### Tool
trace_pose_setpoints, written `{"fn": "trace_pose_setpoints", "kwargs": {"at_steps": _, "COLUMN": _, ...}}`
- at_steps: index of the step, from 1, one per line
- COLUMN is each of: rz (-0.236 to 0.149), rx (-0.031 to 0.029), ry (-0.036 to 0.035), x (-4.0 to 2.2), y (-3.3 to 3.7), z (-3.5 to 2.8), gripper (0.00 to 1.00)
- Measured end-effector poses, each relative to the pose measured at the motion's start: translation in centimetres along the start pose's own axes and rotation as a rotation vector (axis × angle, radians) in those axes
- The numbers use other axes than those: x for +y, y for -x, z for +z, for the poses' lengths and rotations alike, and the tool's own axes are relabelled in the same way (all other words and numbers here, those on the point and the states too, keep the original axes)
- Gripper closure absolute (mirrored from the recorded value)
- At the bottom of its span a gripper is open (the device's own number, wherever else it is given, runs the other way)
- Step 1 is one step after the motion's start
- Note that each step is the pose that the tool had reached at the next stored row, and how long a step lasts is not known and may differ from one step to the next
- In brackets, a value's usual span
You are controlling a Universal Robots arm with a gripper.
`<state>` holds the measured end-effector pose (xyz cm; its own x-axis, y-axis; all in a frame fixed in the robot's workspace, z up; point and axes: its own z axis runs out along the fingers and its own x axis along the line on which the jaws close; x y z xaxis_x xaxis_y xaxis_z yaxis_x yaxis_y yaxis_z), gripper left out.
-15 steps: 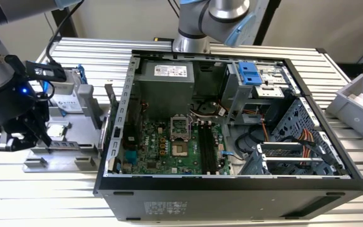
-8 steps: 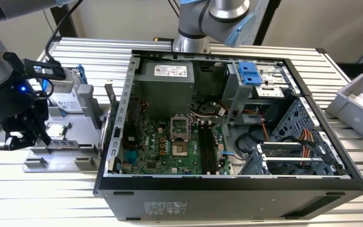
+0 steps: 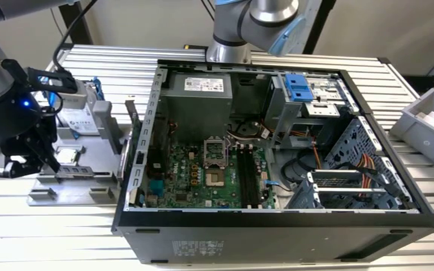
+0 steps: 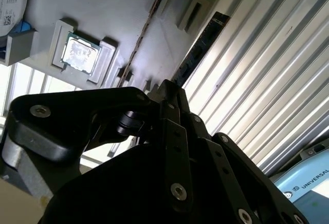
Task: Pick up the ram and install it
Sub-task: 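Pick up the ram and move it above insertion slot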
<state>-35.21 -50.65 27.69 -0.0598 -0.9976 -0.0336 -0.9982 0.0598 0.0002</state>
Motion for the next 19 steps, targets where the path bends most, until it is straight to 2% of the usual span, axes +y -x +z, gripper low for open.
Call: {"fn": "trace_pose_setpoints", "kwargs": {"at_steps": 19, "rz": 0.000, "rx": 0.0000, "ry": -0.0001, "x": 0.00, "y": 0.04, "z": -0.73, "gripper": 1.00}}
